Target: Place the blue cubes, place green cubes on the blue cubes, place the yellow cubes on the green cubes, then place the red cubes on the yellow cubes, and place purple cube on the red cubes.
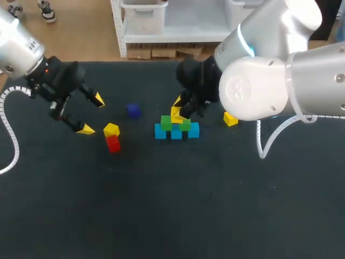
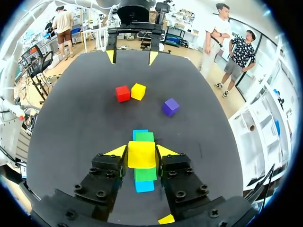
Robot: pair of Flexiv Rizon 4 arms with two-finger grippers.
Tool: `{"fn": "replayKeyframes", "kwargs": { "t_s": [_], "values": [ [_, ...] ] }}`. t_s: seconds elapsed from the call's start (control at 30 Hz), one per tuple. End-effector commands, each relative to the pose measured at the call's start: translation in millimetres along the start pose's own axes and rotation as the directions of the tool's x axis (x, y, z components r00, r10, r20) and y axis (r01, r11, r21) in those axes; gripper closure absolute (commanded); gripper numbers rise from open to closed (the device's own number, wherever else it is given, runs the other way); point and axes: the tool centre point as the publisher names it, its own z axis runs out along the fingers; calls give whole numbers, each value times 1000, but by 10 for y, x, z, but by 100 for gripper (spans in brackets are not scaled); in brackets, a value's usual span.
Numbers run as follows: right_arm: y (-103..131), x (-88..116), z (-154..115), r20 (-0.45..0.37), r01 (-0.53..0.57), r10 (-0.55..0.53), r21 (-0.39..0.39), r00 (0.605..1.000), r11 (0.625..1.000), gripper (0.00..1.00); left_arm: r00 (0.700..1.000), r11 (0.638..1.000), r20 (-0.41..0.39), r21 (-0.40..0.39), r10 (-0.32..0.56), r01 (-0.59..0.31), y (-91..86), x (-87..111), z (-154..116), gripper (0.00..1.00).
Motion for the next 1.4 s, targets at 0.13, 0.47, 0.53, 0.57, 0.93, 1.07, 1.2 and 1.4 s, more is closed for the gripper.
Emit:
{"fn": "replayKeyframes", "kwargs": {
  "t_s": [0.13,0.47,0.53,0.57,0.93,1.07,1.2,1.4],
  "values": [
    [-39,-20,37,-3,2,-2,-5,1000,1000,100,1000,1000,4,-3,4,-4,-9,14,3,0],
    [-64,-10,61,-8,0,0,-6,1000,1000,100,1000,1000,4,-3,4,-4,-9,14,3,0],
    [-68,-8,61,-9,-2,2,-6,1000,1000,100,1000,1000,4,-3,4,-4,-9,14,3,0],
    [-71,-7,61,-10,-2,2,-6,1000,1000,100,1000,1000,4,-3,4,-4,-9,14,3,0],
    [-90,6,80,-19,-4,4,-9,1000,1000,100,1000,1000,4,-3,4,-4,-9,14,3,0],
    [-96,7,88,-20,-4,4,-11,1000,1000,100,1000,1000,4,-3,4,-4,-9,14,3,0],
    [-97,7,90,-22,-4,3,-12,1000,1000,100,1000,1000,4,-3,4,-4,-9,14,3,0],
    [-96,11,98,-24,-7,6,-14,1000,1000,81,1000,1000,4,-3,4,-4,-9,14,3,0]
  ]
}}
